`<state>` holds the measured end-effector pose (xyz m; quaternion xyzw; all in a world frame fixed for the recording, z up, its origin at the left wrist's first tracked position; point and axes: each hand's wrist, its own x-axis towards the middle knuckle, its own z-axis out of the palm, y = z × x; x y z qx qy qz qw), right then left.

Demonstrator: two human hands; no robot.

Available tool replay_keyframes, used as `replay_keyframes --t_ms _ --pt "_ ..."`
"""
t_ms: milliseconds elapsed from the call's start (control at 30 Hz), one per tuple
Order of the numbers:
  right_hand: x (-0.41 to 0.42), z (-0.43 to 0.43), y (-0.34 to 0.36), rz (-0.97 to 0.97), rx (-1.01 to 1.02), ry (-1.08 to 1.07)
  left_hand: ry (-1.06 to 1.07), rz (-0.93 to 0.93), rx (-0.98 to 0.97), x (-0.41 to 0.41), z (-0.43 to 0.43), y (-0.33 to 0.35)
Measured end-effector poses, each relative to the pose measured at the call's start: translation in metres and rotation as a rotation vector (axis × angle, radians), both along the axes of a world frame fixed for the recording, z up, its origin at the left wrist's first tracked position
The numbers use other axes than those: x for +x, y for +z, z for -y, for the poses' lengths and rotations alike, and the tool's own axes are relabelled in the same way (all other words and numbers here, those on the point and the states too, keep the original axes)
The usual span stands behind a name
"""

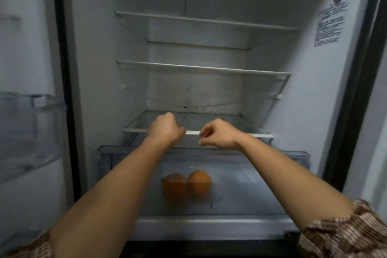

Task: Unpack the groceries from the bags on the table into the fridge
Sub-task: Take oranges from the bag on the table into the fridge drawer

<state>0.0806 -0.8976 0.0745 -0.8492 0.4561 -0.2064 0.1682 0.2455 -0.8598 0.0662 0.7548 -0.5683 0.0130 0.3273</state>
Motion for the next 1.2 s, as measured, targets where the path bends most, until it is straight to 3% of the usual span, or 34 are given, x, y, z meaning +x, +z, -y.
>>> replay_keyframes --t_ms 133,300,533,700,967,1200 --pt "-0.016 -0.043 -0.001 0.135 -0.193 -0.054 0.024 0.020 -0.148 -0.021 -0.054 0.003" --pt "-0.032 -0.108 -0.019 0.171 -0.342 -0.021 0.042 0.035 -0.246 -0.041 -0.135 -0.009" --pt "-0.026 -0.230 -0.054 0.345 -0.366 0.171 0.069 0.112 -0.336 -0.047 -0.283 -0.054" --pt "0.014 -0.317 -0.073 0.390 -0.372 0.334 0.243 0.231 -0.411 -0.018 -0.406 -0.075" --pt "0.129 -0.473 -0.089 0.410 -0.307 0.637 0.484 0.216 -0.348 0.081 -0.574 -0.095" --pt "0.271 -0.621 -0.120 0.296 -0.234 0.742 0.681 0.158 -0.101 0.200 -0.745 -0.128"
